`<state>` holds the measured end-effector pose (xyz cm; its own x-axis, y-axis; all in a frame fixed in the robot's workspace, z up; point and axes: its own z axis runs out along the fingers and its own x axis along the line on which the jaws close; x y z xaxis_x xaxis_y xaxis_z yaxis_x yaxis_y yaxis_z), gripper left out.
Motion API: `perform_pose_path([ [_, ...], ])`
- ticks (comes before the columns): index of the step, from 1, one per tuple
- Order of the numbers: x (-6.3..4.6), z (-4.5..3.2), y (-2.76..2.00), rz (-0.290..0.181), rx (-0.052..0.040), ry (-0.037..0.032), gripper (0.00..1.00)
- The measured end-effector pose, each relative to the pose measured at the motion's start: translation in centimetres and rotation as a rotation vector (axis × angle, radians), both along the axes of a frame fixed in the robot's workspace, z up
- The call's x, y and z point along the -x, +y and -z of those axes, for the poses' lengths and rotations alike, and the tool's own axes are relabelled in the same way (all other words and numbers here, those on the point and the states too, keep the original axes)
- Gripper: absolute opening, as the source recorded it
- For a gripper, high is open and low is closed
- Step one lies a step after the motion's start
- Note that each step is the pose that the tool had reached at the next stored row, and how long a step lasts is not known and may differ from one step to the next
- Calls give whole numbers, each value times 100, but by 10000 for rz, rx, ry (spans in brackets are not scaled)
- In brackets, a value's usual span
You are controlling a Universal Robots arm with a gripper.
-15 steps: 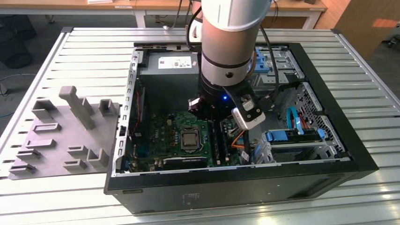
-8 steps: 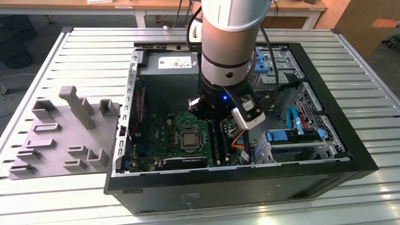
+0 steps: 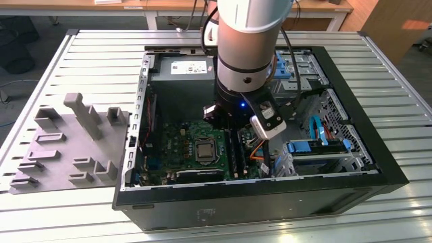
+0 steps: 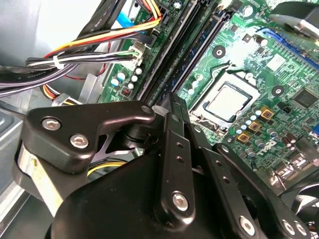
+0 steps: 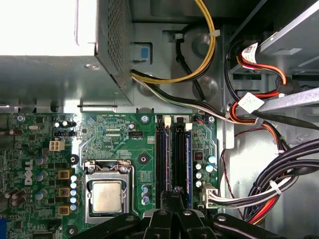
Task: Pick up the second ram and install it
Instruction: 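Press down the second ram until it locks into place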
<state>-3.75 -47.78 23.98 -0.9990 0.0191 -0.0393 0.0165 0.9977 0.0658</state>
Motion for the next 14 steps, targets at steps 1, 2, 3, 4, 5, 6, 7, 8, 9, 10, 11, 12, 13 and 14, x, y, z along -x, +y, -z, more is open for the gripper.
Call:
perform_pose_path([
  [1, 0, 0, 13, 0, 1, 0, 11],
  [2, 0, 0, 28, 0, 1, 1, 11],
  [3, 0, 1, 48, -1, 0, 0, 11],
  [4, 0, 1, 71, -1, 0, 1, 11],
  [5, 0, 1, 94, -1, 1, 1, 11],
  [6, 0, 2, 116, 0, 1, 1, 11],
  [7, 0, 2, 139, -1, 1, 1, 11],
  [8, 0, 3, 160, 0, 1, 1, 11],
  [9, 0, 4, 176, -1, 0, 0, 11],
  [10, 0, 4, 192, -1, 0, 1, 11],
  [11, 0, 4, 206, -1, 1, 1, 11],
  [12, 0, 4, 222, -1, 1, 1, 11],
  [13, 0, 5, 238, -1, 0, 1, 11],
  [14, 0, 6, 255, -1, 1, 1, 11],
])
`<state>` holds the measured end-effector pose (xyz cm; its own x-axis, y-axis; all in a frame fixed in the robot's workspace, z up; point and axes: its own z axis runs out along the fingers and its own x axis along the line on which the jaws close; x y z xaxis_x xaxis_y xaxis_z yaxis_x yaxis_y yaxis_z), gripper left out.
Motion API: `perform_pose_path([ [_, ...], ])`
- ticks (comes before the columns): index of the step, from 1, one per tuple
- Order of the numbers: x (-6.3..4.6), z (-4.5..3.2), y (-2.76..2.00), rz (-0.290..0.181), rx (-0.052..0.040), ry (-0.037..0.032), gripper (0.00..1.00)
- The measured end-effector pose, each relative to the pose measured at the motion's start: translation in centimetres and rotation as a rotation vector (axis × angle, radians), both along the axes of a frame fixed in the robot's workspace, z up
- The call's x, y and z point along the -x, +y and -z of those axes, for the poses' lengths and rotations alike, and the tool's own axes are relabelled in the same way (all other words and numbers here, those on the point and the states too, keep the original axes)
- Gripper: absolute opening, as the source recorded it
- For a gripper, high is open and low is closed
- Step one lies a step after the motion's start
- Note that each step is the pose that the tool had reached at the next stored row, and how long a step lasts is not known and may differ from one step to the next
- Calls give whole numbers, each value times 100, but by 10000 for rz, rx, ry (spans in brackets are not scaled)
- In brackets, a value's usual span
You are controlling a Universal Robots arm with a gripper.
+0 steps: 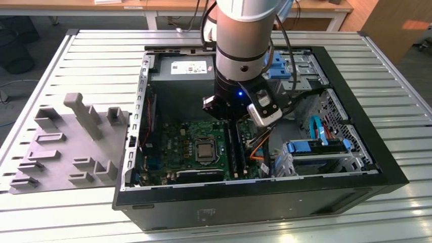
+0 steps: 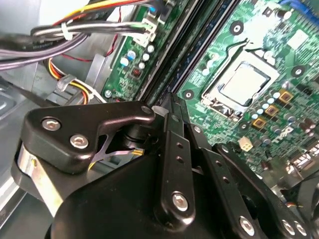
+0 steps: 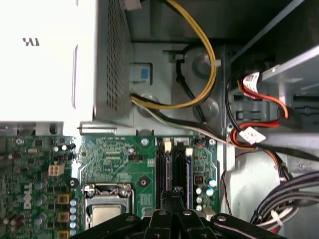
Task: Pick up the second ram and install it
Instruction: 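Press down the second ram until it locks into place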
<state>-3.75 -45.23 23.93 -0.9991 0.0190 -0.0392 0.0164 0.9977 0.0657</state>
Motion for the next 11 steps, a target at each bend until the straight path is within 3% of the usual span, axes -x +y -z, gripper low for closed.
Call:
perform_pose_path([
  [11, 0, 9, 127, 0, 0, 1, 11],
])
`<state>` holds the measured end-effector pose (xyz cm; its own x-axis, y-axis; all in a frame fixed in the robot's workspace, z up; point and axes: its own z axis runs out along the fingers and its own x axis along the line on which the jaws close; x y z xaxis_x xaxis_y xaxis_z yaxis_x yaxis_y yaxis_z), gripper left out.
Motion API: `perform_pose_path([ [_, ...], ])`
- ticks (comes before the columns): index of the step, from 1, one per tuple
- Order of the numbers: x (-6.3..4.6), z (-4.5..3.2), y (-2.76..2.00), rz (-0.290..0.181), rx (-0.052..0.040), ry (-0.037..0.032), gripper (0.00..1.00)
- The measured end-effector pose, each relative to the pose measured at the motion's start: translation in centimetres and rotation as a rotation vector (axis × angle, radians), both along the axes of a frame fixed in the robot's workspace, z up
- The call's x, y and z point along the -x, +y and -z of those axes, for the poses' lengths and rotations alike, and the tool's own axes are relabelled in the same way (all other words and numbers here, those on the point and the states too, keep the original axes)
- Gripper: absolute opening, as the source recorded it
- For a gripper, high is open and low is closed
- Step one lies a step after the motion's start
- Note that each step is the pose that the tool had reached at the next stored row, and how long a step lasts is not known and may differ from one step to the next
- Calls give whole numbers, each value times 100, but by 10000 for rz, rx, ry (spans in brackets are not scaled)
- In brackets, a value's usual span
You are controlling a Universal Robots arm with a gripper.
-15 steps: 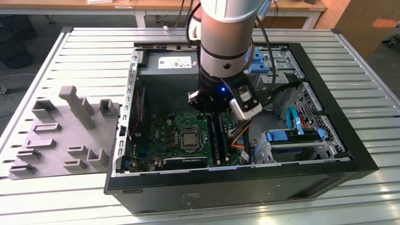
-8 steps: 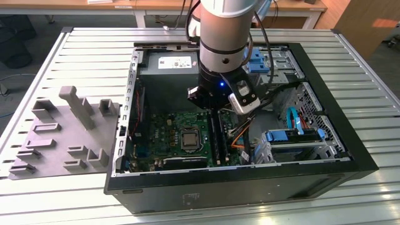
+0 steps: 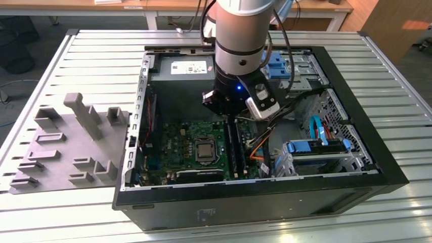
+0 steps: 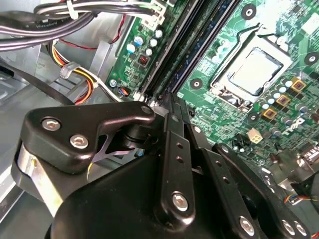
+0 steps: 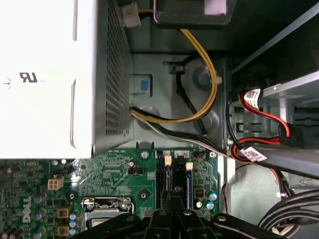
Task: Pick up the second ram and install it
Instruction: 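Press down the second ram until it locks into place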
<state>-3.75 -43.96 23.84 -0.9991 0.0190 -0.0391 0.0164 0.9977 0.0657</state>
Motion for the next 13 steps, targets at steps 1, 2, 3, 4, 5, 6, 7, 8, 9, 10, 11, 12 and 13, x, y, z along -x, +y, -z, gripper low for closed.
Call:
perform_pose_path([
  [1, 0, 7, 9, 1, 0, -1, 11],
  [2, 0, 22, 19, 1, -1, -1, 11],
  [3, 0, 36, 29, 1, 0, -1, 11],
  [4, 0, 43, 34, 0, 1, -1, 11],
  [5, -1, 46, 37, -1, 0, -1, 11],
  [6, -1, 46, 38, -1, 0, -1, 11],
  [7, 0, 47, 38, -1, 0, -1, 11],
  [8, 0, 46, 38, 0, 1, 0, 11],
  [9, 0, 46, 38, 0, 2, 0, 11],
  [10, 0, 49, 38, 0, 2, 0, 11],
  [11, 0, 60, 39, 0, 1, 0, 11],
  [12, 0, 71, 38, 0, 1, -1, 11],
  [13, 1, 78, 38, 0, 1, 0, 11],
])
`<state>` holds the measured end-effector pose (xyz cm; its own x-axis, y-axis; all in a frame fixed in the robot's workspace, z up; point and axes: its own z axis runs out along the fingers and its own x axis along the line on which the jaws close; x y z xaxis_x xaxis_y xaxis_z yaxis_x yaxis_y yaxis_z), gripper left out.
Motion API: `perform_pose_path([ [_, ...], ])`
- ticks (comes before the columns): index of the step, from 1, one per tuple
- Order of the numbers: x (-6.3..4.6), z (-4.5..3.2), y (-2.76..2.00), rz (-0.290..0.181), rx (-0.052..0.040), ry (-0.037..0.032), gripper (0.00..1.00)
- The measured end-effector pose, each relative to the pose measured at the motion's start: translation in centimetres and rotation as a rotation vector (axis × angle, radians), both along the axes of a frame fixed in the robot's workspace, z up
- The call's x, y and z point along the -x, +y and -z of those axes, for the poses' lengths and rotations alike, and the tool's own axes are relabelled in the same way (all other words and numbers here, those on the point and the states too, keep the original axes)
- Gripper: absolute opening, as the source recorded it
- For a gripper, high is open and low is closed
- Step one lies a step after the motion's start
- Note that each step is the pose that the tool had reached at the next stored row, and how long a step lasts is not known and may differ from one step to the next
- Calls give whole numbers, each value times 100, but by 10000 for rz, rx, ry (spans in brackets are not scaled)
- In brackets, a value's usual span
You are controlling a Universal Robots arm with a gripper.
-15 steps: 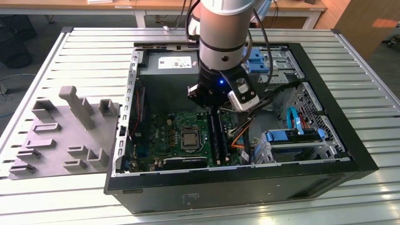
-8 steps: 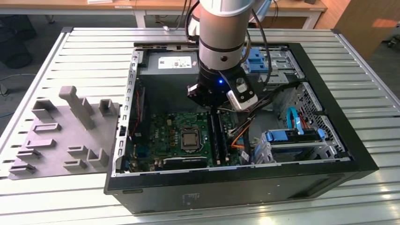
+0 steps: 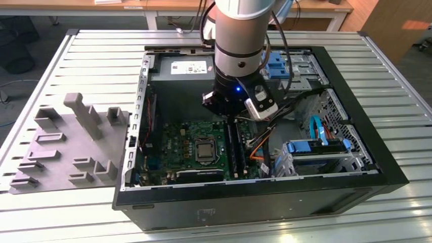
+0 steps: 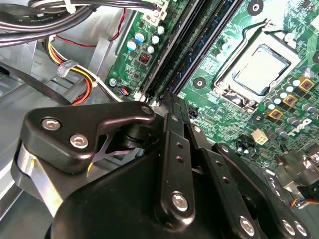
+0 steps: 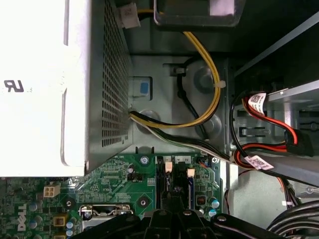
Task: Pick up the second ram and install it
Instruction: 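Press down the second ram until it locks into place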
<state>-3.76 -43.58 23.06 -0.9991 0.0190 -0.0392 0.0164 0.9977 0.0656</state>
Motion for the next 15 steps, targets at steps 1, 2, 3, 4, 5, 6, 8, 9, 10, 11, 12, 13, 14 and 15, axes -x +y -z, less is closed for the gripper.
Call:
perform_pose_path([
  [1, 0, 4, 0, 0, 0, 0, 11],
  [2, 0, 8, 4, 1, 1, 0, 11],
  [3, 1, 11, 9, 2, 1, 0, 11],
  [4, 1, 15, 14, 1, 0, 0, 11],
  [5, 1, 19, 19, 1, -2, -1, 11],
  [6, 2, 22, 24, 1, -1, 0, 11],
  [8, 4, 30, 35, 0, -1, -1, 11],
  [9, 5, 36, 37, -1, -2, -1, 11],
  [10, 6, 46, 39, 0, -1, -1, 11],
  [11, 8, 55, 40, 0, -1, 0, 11],
  [12, 8, 59, 42, 0, 0, 0, 11],
  [13, 8, 60, 42, 0, 2, 1, 11],
  [14, 9, 61, 42, 0, 3, 2, 11],
  [15, 9, 66, 43, 0, -1, -1, 11],
])
